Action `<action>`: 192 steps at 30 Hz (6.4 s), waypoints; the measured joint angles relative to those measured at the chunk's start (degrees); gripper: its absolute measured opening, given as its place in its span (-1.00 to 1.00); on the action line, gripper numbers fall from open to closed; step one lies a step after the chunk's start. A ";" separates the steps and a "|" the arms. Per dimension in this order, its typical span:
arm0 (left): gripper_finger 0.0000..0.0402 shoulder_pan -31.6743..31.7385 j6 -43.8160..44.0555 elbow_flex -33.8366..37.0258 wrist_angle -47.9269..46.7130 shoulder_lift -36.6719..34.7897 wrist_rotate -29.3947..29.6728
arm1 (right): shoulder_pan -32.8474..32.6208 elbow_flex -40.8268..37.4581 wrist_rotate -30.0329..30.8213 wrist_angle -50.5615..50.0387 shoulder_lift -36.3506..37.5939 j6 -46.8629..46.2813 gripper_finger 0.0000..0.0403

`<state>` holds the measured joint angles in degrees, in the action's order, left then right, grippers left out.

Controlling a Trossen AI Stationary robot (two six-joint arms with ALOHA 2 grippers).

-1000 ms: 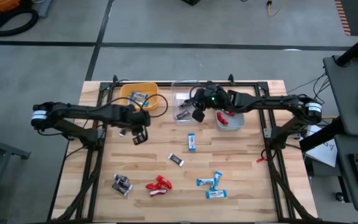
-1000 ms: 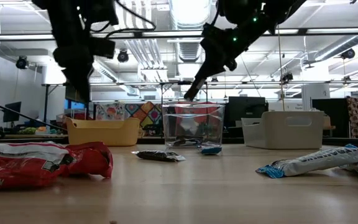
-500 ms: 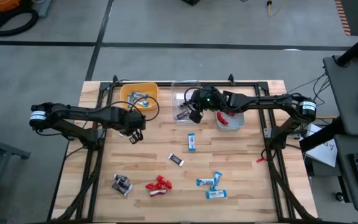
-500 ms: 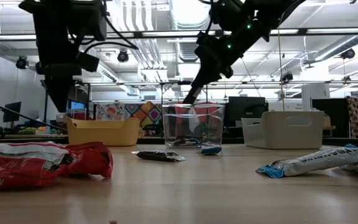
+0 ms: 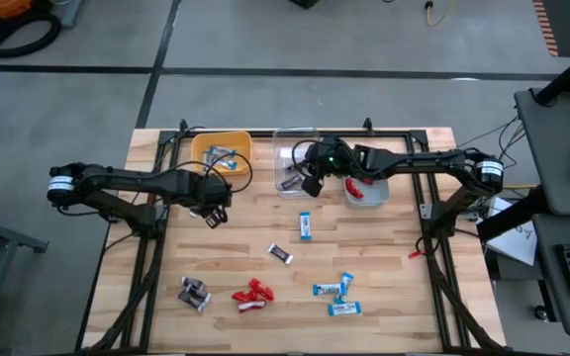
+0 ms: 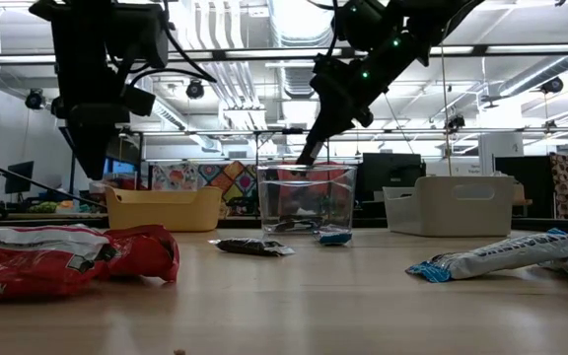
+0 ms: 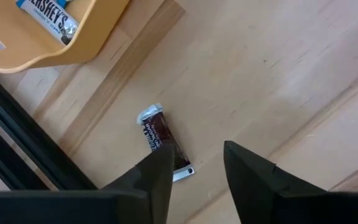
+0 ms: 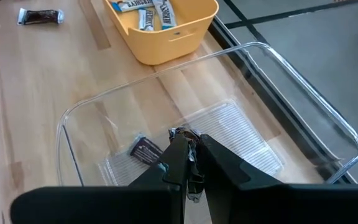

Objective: Sort candy
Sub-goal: Put the brown chocolate into the transparent bin

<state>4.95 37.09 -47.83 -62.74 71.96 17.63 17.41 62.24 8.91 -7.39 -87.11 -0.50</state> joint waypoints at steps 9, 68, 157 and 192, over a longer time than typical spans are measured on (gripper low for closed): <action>-0.21 -0.34 -0.57 -0.05 -0.05 0.02 -0.24 | 0.00 0.00 0.13 0.40 0.00 1.38 -0.86; -0.37 -46.41 9.68 0.04 15.50 17.21 -20.55 | -7.67 0.02 -1.90 0.37 1.18 -2.09 0.04; -1.00 -21.07 -35.82 -2.21 83.29 11.80 31.28 | -18.86 -11.85 -1.07 38.18 0.68 10.83 -0.87; -0.76 -20.96 -3.48 0.19 16.56 -9.34 20.84 | -1.49 -6.45 7.17 16.63 -3.80 0.67 -0.83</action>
<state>-16.01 33.61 -47.64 -46.18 62.62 38.47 15.92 55.79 16.08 9.24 -90.91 0.17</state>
